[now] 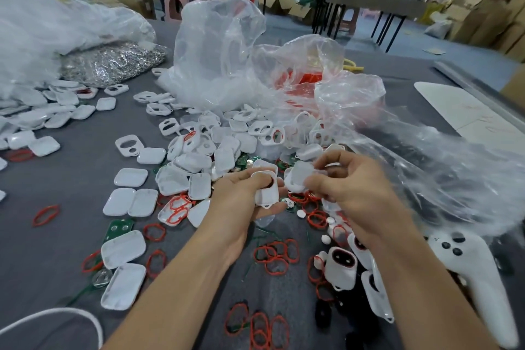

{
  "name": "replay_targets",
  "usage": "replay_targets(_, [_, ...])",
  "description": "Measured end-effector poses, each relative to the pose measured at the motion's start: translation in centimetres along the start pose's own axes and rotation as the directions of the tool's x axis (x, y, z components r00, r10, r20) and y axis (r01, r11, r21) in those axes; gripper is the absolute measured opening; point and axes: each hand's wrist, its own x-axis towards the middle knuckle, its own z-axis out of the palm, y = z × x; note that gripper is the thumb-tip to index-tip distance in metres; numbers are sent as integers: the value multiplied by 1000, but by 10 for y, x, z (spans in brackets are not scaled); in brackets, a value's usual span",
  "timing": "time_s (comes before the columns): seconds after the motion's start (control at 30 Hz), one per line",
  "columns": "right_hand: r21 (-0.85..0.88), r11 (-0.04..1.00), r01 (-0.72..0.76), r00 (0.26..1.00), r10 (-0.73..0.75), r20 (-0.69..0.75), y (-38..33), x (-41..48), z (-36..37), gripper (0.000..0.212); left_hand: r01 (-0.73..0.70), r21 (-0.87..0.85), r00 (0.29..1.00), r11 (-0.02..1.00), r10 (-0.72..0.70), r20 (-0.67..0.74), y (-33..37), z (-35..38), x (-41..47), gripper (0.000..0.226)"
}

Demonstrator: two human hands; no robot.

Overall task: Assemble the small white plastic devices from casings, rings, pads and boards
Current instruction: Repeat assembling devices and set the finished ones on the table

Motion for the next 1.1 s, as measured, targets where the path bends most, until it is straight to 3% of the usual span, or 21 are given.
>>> replay_targets(0.1, [-29, 999, 45, 987, -40, 159, 3, -5, 4, 32, 21, -22, 999, 1000, -20, 27, -1, 3, -1, 16])
replay_targets(0.17, [-109, 991, 79, 968, -50, 246, 2, -6, 6, 26, 43, -5, 999, 999, -43, 29, -1, 5, -1, 17])
replay_targets(0.3, [-255, 962, 99, 959, -24, 282, -3, -4, 4, 33, 59, 82, 993, 995, -67, 95, -2, 4, -2, 30])
replay_targets(0.5, [-371, 916, 151, 985, -107, 136, -3, -1, 9, 20, 118, 60, 973, 991, -127, 193, -3, 4, -2, 43])
replay_targets(0.7, [-354, 903, 241, 967, -191, 171, -2, -8, 6, 28, 154, 126, 962, 980, -178, 208, -4, 3, -3, 48])
replay_targets(0.83, [-472, 828, 304, 952, -252, 171, 1, -8, 8, 36, 165, 139, 953, 977, -194, 232, -3, 5, -5, 54])
replay_targets(1.1, [-622, 725, 296, 936, -351, 37, 12, -10, 20, 15, 188, 76, 942, 979, -202, 267, -3, 8, -8, 56])
